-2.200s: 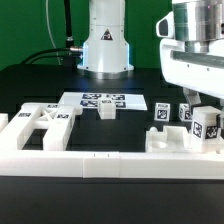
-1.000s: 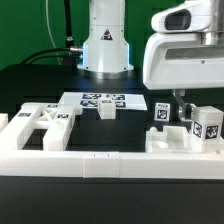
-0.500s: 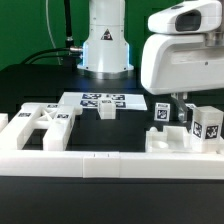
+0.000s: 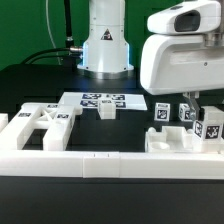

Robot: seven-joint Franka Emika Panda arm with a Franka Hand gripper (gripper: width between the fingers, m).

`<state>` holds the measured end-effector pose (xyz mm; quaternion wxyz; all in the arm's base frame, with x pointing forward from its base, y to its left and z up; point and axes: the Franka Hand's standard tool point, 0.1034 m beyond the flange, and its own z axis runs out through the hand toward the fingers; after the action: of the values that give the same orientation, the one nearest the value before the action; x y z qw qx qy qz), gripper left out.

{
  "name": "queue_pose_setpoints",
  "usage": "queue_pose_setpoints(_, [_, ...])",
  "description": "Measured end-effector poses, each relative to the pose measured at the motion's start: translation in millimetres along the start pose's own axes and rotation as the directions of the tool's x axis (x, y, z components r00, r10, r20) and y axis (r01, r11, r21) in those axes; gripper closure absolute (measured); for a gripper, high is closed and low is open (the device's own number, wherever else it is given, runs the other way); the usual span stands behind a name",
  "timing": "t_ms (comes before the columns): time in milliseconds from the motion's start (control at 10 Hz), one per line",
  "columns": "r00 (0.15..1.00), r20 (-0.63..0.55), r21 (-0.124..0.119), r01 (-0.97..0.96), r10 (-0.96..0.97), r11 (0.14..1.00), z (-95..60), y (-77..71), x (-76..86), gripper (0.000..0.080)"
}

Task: Assemble chair

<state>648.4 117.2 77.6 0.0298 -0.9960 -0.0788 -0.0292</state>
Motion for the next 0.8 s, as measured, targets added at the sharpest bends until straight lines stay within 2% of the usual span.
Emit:
queue_pose_setpoints(100, [0.999, 0.000, 0.002, -0.032, 0.032, 0.999, 0.0, 0.2, 0.1, 0.0515])
queue_pose_setpoints(300, [0.960, 0.000, 0.012, -0.279, 0.279, 0.960, -0.8, 2.1, 0.8, 0.0515])
queue_pose_setpoints(500, [0.895, -0.010, 0.011, -0.446, 0.446, 0.895, -0.2, 9.3, 0.3, 0.0515])
queue_pose_setpoints(600, [0.860, -0.013, 0.002, -0.511, 0.511, 0.860, -0.4, 12.0, -0.3, 0.0514])
queue_pose_setpoints(800, [0.817, -0.014, -0.003, -0.577, 0.577, 0.817, -0.6, 16.6, -1.1, 0.0514])
